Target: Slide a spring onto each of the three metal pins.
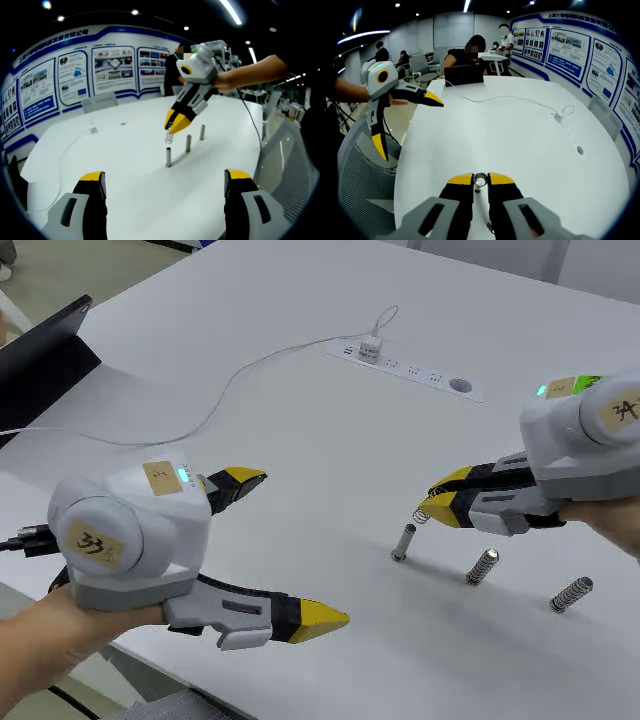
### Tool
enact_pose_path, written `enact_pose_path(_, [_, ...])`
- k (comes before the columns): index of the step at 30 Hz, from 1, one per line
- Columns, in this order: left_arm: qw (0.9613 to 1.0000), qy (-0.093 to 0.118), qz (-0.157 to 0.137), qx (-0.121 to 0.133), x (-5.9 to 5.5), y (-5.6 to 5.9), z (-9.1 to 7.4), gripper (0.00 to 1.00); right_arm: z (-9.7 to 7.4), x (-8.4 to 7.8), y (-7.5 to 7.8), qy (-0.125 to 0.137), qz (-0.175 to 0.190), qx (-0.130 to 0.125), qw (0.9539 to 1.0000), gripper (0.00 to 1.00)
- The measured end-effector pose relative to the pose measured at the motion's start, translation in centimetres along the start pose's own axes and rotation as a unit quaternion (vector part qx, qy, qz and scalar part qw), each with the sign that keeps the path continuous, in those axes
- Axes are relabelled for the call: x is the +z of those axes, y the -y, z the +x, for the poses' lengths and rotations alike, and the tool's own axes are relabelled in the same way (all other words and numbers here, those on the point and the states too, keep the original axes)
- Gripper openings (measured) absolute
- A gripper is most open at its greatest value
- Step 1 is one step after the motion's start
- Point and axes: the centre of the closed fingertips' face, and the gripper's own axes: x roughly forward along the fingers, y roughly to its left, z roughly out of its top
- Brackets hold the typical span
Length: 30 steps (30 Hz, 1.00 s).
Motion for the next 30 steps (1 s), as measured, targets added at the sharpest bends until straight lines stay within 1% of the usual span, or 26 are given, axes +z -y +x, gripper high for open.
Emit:
enact_pose_path(2, [1.0, -0.002, -0.001, 0.0, -0.1, -0.1, 0.0, 1.0, 0.4, -0.1, -0.1, -0.003, 0.003, 0.004, 1.0, 0.11])
enact_pose_path(5, [1.0, 0.0, -0.003, 0.002, -0.2, -0.2, -0.1, 1.0, 0.8, -0.4, 0.1, -0.014, 0.002, 0.001, 0.9999, 0.11])
enact_pose_path(8, [0.9999, 0.003, -0.009, 0.003, -0.1, -0.4, -0.1, 1.0, 1.0, -0.7, 0.1, -0.027, 0.015, 0.008, 0.9995, 0.11])
enact_pose_path(12, [0.9999, -0.005, -0.011, 0.004, -0.6, -0.5, 0.1, 1.0, 1.3, -1.1, -0.1, -0.041, 0.009, 0.014, 0.999, 0.11])
enact_pose_path(15, [0.9999, -0.003, -0.012, 0.001, -0.6, -0.3, 0.1, 1.0, 1.6, -1.2, -0.3, -0.047, 0.001, 0.017, 0.9987, 0.11])
enact_pose_path(22, [0.9999, -0.009, -0.012, -0.003, -1.0, -0.1, 0.4, 1.0, 2.5, -2.0, -0.6, -0.07, -0.015, 0.019, 0.9972, 0.11])
enact_pose_path(24, [0.9998, -0.007, -0.015, -0.004, -0.9, 0.0, 0.4, 1.0, 2.8, -2.3, -0.6, -0.077, -0.021, 0.019, 0.9966, 0.11])
enact_pose_path(26, [0.9997, 0.003, -0.023, -0.005, -0.6, 0.2, 0.6, 1.0, 3.3, -2.8, -0.6, -0.086, -0.028, 0.019, 0.9957, 0.11])
enact_pose_path(30, [0.9997, 0.001, -0.021, -0.011, -0.8, 0.9, 0.8, 1.0, 4.1, -3.3, -0.4, -0.095, -0.031, 0.021, 0.9947, 0.11])
